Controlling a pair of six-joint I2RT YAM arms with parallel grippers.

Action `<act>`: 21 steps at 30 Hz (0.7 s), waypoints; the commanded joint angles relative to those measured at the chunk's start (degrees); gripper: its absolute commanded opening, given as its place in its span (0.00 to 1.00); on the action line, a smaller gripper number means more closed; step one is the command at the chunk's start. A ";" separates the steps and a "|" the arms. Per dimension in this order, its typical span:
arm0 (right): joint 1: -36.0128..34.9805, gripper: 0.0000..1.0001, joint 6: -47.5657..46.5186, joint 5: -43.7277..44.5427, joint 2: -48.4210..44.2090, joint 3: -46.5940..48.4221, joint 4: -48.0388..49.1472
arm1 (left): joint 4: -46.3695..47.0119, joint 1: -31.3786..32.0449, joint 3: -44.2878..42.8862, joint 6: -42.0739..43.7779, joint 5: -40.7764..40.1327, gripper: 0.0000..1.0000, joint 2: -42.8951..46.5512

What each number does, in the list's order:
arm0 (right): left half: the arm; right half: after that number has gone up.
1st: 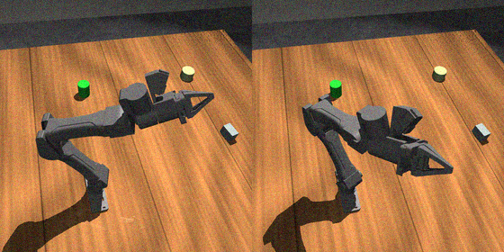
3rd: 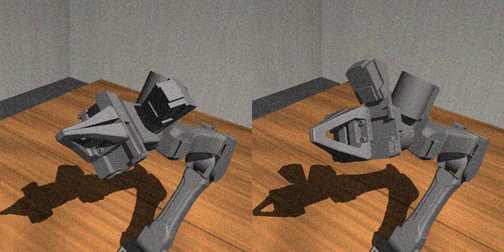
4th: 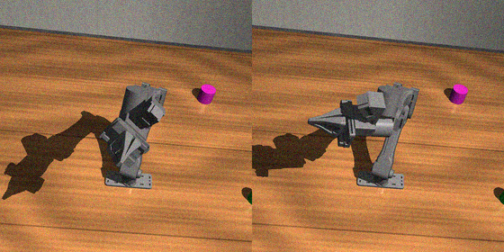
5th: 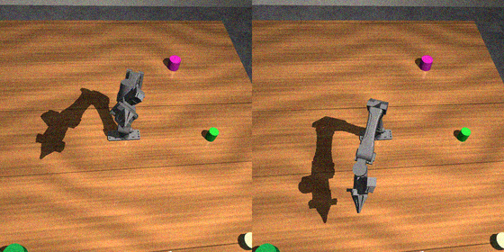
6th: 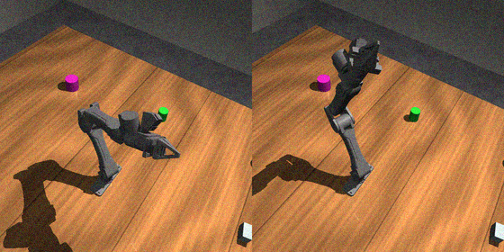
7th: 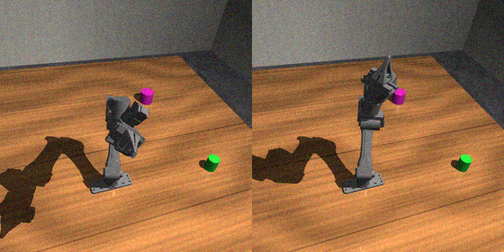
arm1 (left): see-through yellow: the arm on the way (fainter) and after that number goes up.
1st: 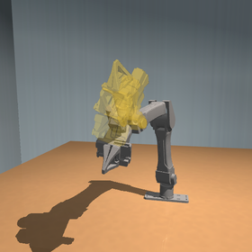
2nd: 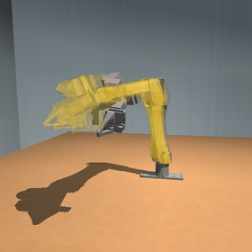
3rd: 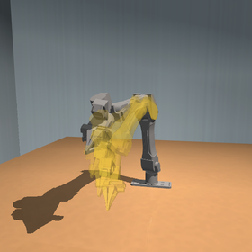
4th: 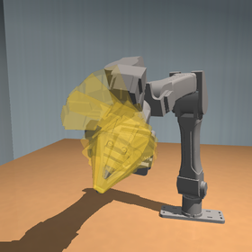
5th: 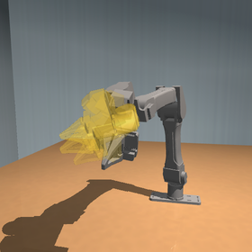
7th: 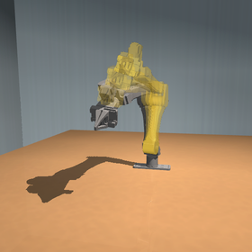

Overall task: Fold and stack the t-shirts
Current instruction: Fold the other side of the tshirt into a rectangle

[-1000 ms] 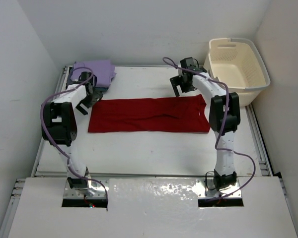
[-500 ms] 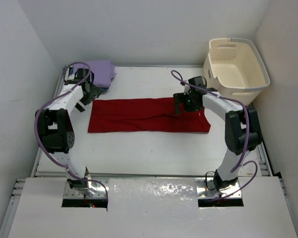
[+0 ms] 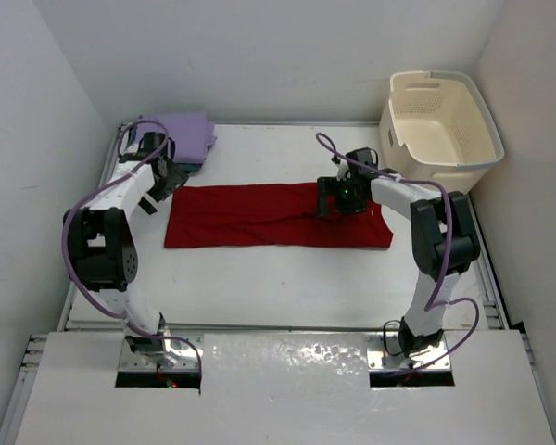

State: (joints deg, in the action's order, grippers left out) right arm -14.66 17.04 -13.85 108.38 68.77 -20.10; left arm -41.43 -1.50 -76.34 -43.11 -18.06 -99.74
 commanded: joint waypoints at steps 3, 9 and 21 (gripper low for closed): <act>-0.99 0.99 2.39 -2.76 0.69 -0.31 4.72 | 0.65 -0.44 -0.31 1.28 -1.18 1.00 2.98; -1.87 0.99 4.93 -2.41 3.15 2.16 6.90 | 0.38 -0.44 0.04 1.98 -1.19 1.00 2.98; -3.80 0.99 11.35 -0.84 12.20 17.43 17.73 | 0.91 -0.52 -1.01 3.82 2.07 1.00 5.00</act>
State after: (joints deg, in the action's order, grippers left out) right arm -17.10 25.87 -15.18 119.35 79.81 -8.73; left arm -41.60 -1.52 -76.34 -40.45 -17.26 -98.83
